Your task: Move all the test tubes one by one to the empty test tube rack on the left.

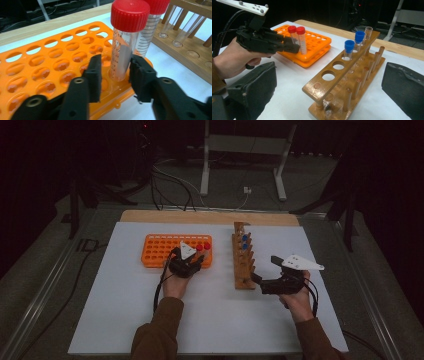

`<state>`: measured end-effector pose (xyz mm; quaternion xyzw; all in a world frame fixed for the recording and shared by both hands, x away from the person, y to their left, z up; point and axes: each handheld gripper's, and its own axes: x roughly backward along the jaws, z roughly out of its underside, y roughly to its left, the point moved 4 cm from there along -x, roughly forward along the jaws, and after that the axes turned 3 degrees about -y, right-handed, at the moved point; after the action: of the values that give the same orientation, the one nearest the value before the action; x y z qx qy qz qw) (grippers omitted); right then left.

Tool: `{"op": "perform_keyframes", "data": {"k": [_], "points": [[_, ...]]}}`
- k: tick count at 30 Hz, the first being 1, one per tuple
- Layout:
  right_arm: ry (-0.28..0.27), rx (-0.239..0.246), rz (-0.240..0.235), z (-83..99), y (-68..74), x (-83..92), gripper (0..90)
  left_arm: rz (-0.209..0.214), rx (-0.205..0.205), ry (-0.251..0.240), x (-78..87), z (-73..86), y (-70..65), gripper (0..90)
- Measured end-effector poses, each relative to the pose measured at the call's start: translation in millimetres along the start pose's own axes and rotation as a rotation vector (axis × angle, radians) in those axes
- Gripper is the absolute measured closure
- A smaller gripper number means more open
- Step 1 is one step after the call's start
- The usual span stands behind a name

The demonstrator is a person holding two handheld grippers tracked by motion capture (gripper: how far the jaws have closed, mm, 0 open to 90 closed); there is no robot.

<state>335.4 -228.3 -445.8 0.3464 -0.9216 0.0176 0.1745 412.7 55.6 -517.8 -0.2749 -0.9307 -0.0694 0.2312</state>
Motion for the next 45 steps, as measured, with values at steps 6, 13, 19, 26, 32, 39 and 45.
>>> {"op": "perform_keyframes", "data": {"k": [6,13,19,26,32,39,45], "points": [[-0.002,0.001,-0.001,-0.3,0.2,0.2,0.2,0.036,0.033,-0.045,12.6,-7.2,0.6,51.0],[-0.005,-0.001,-0.002,-0.6,0.2,0.4,0.2,0.089,0.078,-0.102,35.2,-16.0,1.5,42.0],[-0.007,0.000,-0.007,-1.2,1.3,-0.1,0.2,0.101,0.093,-0.139,60.7,-19.6,4.0,26.0],[-0.006,0.002,-0.010,-2.3,2.5,-1.1,0.2,0.072,0.075,-0.136,89.8,-10.6,13.5,16.1],[-0.003,0.014,-0.011,-4.8,2.6,-2.9,0.2,0.039,0.106,-0.151,111.9,1.6,24.8,6.2],[-0.011,0.018,0.002,-15.4,-2.4,-5.9,0.2,0.014,0.112,-0.175,130.0,13.1,26.2,0.4],[-0.015,-0.001,0.023,-24.8,-9.8,-12.1,0.2,0.018,0.111,-0.194,139.5,16.8,22.4,0.4]]}}
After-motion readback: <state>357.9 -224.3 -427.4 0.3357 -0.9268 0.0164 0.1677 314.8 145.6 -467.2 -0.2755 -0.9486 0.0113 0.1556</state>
